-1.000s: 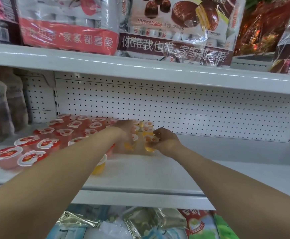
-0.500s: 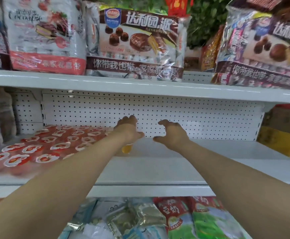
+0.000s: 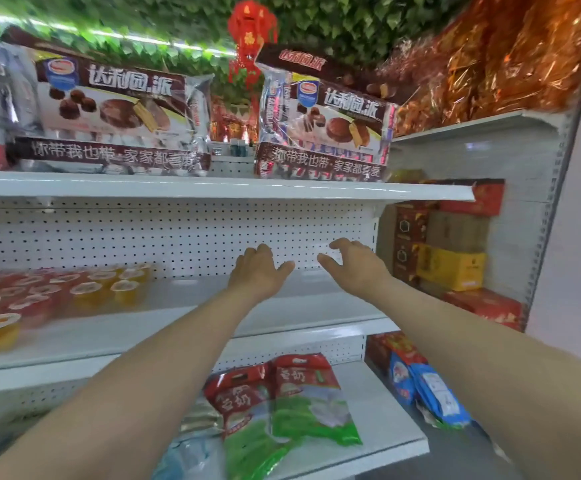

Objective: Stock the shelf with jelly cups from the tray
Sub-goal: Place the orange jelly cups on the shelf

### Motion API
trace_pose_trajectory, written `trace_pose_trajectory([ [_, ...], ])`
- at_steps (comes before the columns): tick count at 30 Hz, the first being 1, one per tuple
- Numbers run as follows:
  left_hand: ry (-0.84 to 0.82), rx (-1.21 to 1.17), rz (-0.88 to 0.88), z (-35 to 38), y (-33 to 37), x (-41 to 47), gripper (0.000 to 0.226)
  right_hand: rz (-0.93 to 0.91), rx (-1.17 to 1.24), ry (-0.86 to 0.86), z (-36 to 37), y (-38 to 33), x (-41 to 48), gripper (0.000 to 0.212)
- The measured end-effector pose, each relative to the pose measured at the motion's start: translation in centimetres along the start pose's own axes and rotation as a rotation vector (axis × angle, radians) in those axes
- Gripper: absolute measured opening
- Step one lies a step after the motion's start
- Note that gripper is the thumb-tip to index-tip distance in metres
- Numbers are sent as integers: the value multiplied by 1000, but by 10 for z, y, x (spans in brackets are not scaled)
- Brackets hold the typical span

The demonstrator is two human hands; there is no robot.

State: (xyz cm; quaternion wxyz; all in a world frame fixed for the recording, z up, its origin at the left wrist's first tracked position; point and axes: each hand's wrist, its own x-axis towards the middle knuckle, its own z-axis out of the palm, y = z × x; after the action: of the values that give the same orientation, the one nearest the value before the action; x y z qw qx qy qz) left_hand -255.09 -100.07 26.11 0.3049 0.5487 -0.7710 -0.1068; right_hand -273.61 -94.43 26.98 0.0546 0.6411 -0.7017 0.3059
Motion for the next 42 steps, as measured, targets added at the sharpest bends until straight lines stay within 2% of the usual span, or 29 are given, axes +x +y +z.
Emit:
trace_pose_trajectory([
  [10,-109,-48,32,109,118,-64,67,138,-95,-35,-63,156,-91,56],
  [15,-203,-22,20,164,149,-91,62,246,-112,-84,-64,212,-131,53],
  [20,-333,12,27,233,162,-111,67,379,-117,-144,-40,274,-172,49],
  [26,-516,22,-6,324,148,-128,68,523,-160,-292,6,332,-223,45],
  [29,-599,25,-49,366,128,-142,68,651,-86,-339,41,356,-249,48],
  [38,-1004,76,-159,473,38,-220,63,906,59,-629,161,400,-345,52],
  [42,-1116,106,-263,507,-4,-258,63,1014,105,-749,201,408,-390,55],
])
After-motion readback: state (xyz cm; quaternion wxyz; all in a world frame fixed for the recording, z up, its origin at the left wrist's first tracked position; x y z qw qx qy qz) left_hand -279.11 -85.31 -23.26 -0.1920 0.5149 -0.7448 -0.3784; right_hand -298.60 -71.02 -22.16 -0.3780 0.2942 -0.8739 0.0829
